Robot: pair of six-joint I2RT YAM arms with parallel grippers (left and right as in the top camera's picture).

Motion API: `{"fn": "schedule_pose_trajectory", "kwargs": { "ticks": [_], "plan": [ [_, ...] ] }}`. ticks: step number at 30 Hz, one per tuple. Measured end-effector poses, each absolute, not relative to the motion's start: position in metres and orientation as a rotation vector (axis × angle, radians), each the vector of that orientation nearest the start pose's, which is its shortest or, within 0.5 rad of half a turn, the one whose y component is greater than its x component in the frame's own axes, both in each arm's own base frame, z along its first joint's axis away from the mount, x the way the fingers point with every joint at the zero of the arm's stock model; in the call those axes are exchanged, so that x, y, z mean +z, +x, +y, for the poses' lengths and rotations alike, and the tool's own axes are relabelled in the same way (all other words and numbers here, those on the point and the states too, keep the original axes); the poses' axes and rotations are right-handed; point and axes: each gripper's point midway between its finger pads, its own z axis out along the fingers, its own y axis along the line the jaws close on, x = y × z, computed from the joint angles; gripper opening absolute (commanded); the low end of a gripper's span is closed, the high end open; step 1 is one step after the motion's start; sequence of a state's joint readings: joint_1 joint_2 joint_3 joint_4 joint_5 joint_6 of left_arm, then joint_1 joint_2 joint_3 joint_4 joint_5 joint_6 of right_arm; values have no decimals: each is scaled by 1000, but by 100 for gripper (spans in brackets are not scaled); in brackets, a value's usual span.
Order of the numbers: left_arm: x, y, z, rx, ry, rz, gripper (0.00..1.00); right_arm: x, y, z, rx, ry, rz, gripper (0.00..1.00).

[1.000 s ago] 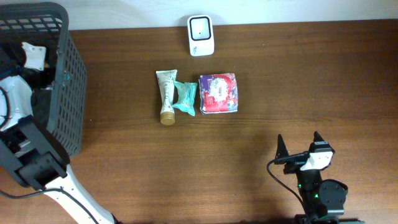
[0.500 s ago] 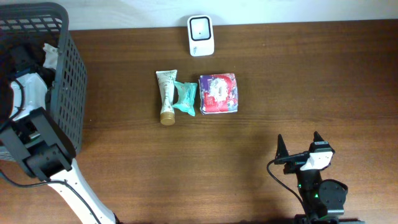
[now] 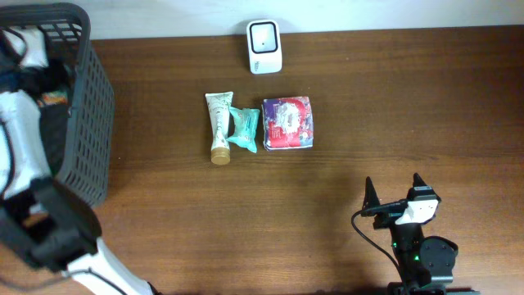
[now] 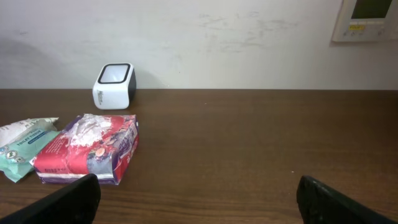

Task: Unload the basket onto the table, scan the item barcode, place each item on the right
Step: 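Reach the left gripper into the basket and grasp the green Kleenex pack, then move the green Kleenex pack to the scanner and place it by the tissue pack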

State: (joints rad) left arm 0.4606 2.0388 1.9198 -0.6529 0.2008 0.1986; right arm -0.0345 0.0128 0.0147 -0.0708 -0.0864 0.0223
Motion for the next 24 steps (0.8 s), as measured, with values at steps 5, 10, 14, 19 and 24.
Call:
{"fn": "schedule_pose_trajectory", "kwargs": {
  "ticks": [5, 10, 14, 19, 24],
  "plan": [
    [392, 467, 188, 69, -309, 1948, 0, 160, 246, 6, 61, -20, 1640, 99],
    [458, 443, 102, -320, -200, 1814, 0, 160, 246, 6, 61, -20, 1640, 99],
    [424, 447, -24, -640, -25, 1978, 0, 160, 246, 6, 61, -20, 1640, 99],
    [342, 438, -100, -574, -7, 2298, 0, 160, 246, 6, 61, -20, 1640, 99],
    [254, 450, -170, -473, 110, 2517, 0, 160, 246, 6, 62, -19, 1640, 99]
  ]
}}
